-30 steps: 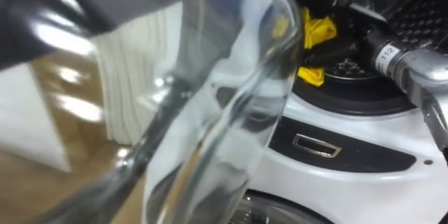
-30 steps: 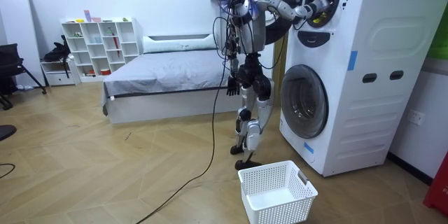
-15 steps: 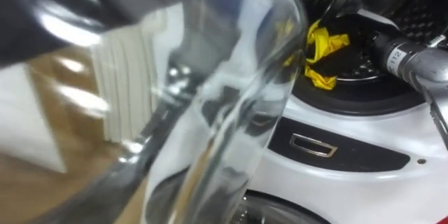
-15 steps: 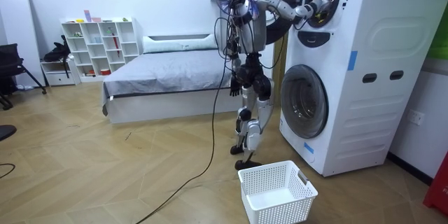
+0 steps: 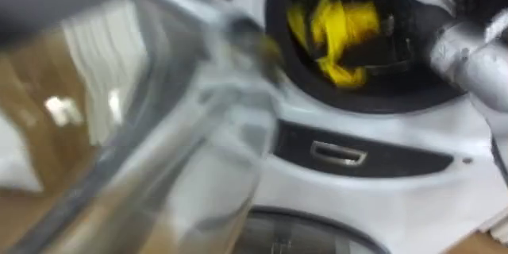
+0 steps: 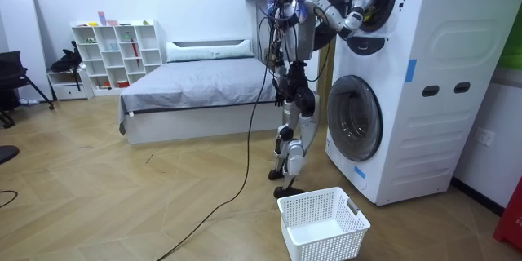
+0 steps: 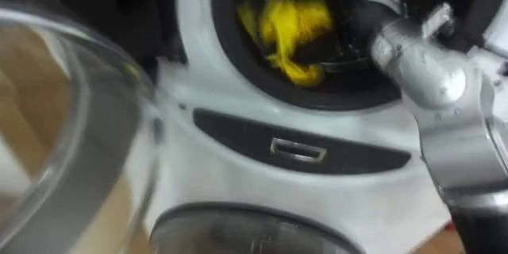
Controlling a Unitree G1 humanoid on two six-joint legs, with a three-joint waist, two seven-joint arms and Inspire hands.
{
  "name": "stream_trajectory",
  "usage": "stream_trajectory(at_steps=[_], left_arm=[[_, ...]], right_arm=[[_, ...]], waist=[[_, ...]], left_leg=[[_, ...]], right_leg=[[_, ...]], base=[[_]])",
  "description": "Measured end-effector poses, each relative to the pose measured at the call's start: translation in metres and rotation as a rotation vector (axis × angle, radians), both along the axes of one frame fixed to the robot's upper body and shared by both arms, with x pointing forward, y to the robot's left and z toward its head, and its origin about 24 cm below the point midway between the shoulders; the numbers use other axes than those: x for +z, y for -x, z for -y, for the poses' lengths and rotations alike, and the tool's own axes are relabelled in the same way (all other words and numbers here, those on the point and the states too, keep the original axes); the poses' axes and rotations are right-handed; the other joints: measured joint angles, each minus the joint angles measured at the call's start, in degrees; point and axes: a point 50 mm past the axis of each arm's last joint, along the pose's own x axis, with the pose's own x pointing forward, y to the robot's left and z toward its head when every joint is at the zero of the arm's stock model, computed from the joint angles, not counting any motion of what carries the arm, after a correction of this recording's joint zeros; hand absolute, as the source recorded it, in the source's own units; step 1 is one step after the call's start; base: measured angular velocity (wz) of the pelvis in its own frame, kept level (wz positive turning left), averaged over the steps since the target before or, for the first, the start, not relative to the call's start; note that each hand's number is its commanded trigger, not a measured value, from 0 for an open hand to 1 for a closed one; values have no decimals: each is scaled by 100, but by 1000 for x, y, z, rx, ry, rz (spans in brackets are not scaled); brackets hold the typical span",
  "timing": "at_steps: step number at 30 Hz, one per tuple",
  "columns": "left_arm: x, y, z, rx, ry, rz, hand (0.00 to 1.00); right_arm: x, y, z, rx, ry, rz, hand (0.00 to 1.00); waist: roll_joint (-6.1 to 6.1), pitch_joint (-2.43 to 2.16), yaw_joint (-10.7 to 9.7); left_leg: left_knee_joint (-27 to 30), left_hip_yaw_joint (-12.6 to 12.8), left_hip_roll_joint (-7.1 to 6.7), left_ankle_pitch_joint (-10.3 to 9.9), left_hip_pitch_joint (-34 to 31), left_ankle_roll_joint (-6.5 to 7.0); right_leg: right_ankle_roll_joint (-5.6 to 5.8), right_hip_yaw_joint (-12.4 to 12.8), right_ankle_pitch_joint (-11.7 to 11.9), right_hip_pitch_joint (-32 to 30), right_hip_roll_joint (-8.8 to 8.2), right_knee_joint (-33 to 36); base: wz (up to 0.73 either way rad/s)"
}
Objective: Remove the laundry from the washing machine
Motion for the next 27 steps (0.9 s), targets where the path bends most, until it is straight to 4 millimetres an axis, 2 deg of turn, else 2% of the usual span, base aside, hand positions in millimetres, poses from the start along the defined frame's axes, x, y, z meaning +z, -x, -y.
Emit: stream_trajectory(at_steps=[2, 3, 5, 8, 13, 17, 21, 27], left_arm=[[-1, 5, 2, 10, 8, 11, 0], [-1, 7, 3, 10, 9, 15, 0], [-2, 16, 4, 21, 17, 10, 0], [-4, 26, 8, 36, 27, -5, 0], [-5, 43, 9, 50, 27, -42, 0], [-5, 51, 8, 33, 29, -77, 0], [-6, 54, 8, 37, 31, -83, 0], [-6, 63, 8, 23, 26, -119, 0]], right_arm=[[-6, 22, 3, 55, -72, 16, 100], [-9, 27, 3, 66, -84, 9, 100], [-26, 38, 4, 127, -166, -56, 100], [-48, 44, 5, 185, -278, -177, 100], [-69, 54, 17, 237, -387, -320, 100], [-79, 62, 27, 258, -428, -380, 100], [-84, 67, 35, 229, -439, -389, 100], [-108, 86, 54, 156, -542, -474, 100]], waist=[[-3, -9, -49], [1, -9, -71], [29, -6, -185], [131, -1, -313], [229, -20, -467], [263, -43, -495], [275, -47, -546], [259, -55, -689]], left_leg=[[-5, 44, -5, 0, 48, 0], [-16, 61, -4, 0, 59, 0], [-44, 104, 32, -12, 102, 16], [-54, 173, 48, -38, 124, 32], [-48, 226, 61, -46, 192, 40], [-16, 256, 65, -46, 193, 39], [15, 285, 58, -53, 185, 48], [91, 322, 66, -117, 161, 67]], right_leg=[[1, 37, 0, 53, -14, 1], [1, 37, 0, 69, -15, 0], [3, 74, 1, 107, -14, -4], [25, 155, 15, 94, 19, -4], [32, 165, 19, 180, 0, 0], [31, 174, 20, 186, 18, 1], [31, 201, 20, 177, 17, 0], [40, 269, 26, 174, 28, -1]], base=[[0], [0], [-2], [-14], [-2], [-3], [-2], [-5]])
